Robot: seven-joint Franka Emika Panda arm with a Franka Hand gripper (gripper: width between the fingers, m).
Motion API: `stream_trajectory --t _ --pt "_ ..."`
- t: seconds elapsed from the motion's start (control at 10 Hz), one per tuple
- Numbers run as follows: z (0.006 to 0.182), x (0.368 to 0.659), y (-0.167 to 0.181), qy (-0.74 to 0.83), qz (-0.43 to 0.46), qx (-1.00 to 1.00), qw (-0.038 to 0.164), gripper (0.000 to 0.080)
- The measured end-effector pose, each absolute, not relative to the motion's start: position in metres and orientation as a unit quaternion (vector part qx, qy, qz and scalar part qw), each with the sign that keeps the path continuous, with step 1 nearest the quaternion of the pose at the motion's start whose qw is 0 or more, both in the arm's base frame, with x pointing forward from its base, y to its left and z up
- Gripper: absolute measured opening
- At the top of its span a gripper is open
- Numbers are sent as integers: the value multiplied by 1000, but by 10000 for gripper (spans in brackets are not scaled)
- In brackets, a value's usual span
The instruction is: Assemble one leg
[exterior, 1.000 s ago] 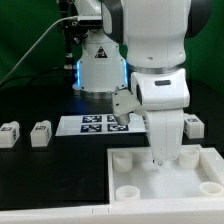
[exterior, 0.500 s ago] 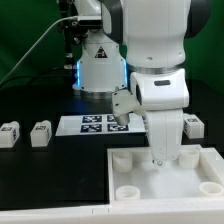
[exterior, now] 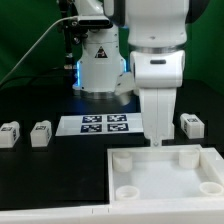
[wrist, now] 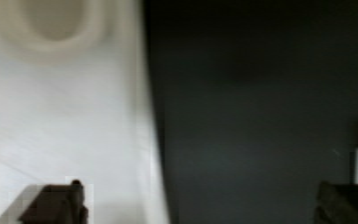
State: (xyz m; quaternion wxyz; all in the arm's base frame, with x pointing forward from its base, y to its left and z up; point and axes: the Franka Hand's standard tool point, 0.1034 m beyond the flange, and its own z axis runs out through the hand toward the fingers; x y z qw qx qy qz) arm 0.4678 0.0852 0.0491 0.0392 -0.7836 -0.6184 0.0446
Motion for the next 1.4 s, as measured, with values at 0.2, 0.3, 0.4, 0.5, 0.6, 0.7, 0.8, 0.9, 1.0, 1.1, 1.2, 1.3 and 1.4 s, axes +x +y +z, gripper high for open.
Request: stream_trajectory --t 0.2,0.3,0.4,0.5,0.6,0.7,0.8,0.9,1.0,1.1,1.2,1.3,1.4 --pt "48 453 117 -469 54 -881 39 649" --pt "46 449 133 -404 58 -912 40 649" --pt "44 448 144 -335 58 -939 42 649" --pt "42 446 151 -282 59 -956 45 649" --pt "43 447 150 -246 61 -966 45 649" --pt "42 446 150 -200 63 -977 45 649" --pt "42 446 151 -166 65 -983 44 649" --pt "42 446 153 -116 68 -990 44 649" --pt "42 442 154 -80 79 -993 40 649" --pt "40 432 161 -43 112 -992 32 649" --pt "37 431 173 -24 113 -993 37 649" --pt "35 421 184 -14 131 -991 35 649" --pt "35 413 190 -12 185 -982 30 649"
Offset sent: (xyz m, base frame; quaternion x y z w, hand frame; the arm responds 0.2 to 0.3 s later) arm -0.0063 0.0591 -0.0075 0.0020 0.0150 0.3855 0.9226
